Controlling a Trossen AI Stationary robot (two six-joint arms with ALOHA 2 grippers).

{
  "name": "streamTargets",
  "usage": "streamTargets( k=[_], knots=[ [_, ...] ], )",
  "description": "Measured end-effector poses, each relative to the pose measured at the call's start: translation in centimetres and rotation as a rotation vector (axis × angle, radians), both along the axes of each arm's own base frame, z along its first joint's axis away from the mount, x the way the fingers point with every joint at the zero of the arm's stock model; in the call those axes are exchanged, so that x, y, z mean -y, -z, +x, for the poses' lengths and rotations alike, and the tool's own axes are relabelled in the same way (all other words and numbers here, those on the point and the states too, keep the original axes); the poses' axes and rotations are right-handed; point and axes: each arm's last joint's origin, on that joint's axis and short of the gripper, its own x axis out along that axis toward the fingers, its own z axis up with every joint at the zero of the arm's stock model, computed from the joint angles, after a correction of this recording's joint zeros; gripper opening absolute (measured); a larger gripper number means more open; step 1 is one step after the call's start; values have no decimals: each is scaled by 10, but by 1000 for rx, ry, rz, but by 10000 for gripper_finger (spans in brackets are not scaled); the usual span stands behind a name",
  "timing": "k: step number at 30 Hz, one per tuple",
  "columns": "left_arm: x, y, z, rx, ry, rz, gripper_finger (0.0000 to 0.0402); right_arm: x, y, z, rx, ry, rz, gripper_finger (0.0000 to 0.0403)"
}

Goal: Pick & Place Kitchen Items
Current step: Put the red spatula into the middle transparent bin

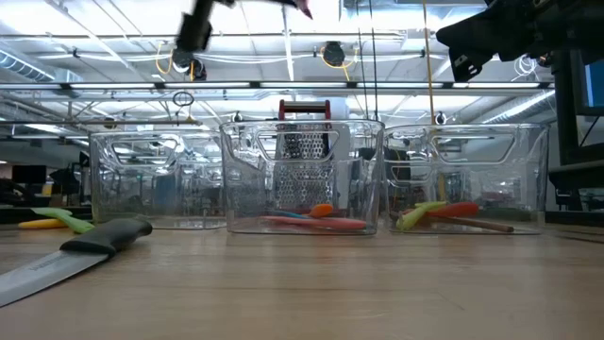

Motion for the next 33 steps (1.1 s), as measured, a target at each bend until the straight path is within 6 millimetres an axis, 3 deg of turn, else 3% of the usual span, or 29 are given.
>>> streamTargets(
  k=[6, 12, 24, 33],
  knots=[
    [-53, 1, 14, -15, -77, -13, 0, 0, 0, 0, 0, -1, -2, 0],
    [-81, 4, 15, -49, -145, -49, 0, 0, 0, 0, 0, -1, -4, 0],
    [-87, 19, 13, -105, -300, -231, 0, 0, 1, 0, -7, -1, -4, 0],
    [-89, 52, 28, -180, -340, -354, 0, 0, 7, -1, -67, -1, -11, 0]
  ],
)
